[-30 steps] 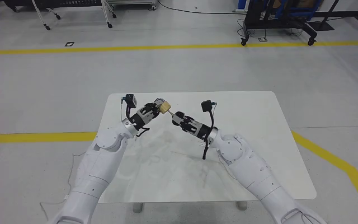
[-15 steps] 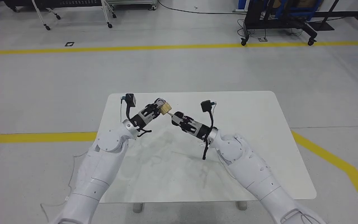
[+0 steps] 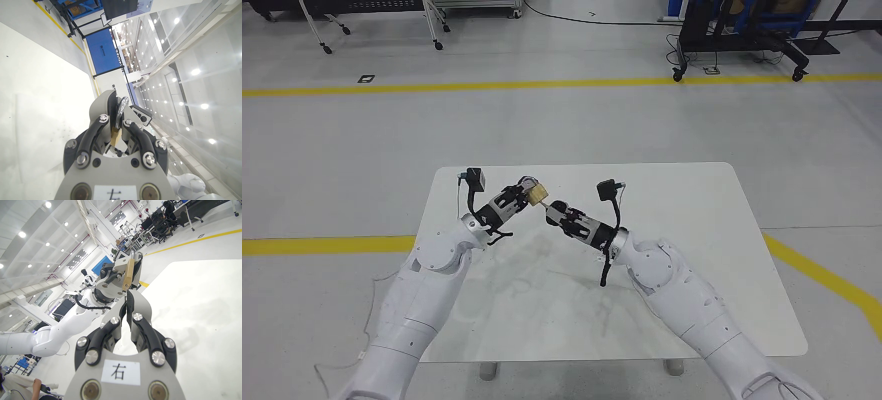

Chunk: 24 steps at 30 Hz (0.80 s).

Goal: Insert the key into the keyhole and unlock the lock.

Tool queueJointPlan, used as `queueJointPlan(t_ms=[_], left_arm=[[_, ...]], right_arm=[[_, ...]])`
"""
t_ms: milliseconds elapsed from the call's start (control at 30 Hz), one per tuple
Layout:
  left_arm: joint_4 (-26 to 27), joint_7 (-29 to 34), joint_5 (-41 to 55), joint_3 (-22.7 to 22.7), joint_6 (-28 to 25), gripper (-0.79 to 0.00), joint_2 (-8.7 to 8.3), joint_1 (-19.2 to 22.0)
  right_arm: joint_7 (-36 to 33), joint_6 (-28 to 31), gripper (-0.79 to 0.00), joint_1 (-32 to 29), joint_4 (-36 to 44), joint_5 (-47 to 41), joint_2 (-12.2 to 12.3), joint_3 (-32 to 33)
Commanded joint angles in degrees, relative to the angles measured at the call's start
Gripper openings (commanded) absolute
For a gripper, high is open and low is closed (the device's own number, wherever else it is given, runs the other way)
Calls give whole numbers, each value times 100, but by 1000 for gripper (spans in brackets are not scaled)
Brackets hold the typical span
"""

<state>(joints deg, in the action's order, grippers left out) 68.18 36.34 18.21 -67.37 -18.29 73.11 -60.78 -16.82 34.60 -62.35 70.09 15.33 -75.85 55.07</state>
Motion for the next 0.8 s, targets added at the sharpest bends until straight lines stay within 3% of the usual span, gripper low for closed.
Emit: queueJointPlan(t_ms=[0,600,633,667,700,767], left_arm=[[-1,10,-8,0,5,-785,0,3],[25,105,-92,45,-104,-785,10,-10],[23,111,-90,45,-101,-785,10,-9],[19,118,-79,45,-90,-785,11,-9],[12,125,-49,38,-75,-785,11,-7],[-12,135,48,11,-19,-785,12,-3]], right_arm=[[3,2,-785,8,-4,-3,-7,-8],[-19,-67,-785,123,-95,-21,-71,-43],[-49,-60,-591,131,-110,-65,-77,-52],[-69,-54,-111,145,-132,-88,-81,-53],[-89,-42,0,158,-153,-93,-84,-56],[-93,8,0,163,-200,-145,-89,-48]])
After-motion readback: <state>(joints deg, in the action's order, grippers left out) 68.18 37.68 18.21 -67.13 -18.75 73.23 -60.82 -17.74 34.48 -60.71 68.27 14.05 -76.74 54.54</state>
